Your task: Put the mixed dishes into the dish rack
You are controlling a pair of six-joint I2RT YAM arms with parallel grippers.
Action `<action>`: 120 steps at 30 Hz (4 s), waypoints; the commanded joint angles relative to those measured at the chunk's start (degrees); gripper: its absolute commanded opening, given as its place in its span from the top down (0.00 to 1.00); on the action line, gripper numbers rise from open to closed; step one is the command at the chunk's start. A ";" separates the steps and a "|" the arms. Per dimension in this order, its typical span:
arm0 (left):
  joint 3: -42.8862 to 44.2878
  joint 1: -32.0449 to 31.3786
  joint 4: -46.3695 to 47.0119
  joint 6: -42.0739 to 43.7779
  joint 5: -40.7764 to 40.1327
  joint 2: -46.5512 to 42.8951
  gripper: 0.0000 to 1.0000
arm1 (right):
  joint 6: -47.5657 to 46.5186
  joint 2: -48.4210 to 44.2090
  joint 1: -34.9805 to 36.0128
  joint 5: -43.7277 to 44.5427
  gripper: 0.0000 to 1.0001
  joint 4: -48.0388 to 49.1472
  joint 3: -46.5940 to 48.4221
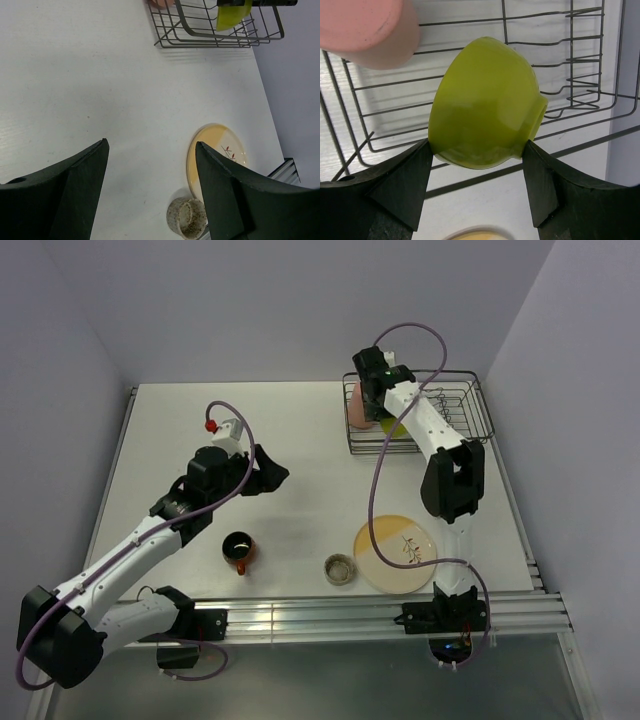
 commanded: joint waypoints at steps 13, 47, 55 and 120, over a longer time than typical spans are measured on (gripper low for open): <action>2.60 -2.31 -3.38 0.34 5.28 7.68 0.31 | -0.16 5.46 -0.76 5.90 0.97 1.70 1.14; 6.20 -15.76 -4.44 -2.48 0.71 19.82 0.26 | -0.51 6.52 -0.67 4.06 0.12 0.64 1.66; 5.76 -17.34 -4.26 -2.65 0.18 21.93 0.26 | 0.63 0.99 -0.41 -5.32 0.11 2.83 -0.35; -11.03 -2.14 90.73 -52.04 49.84 24.12 1.00 | 37.28 -64.76 4.07 -81.46 0.13 61.72 -72.43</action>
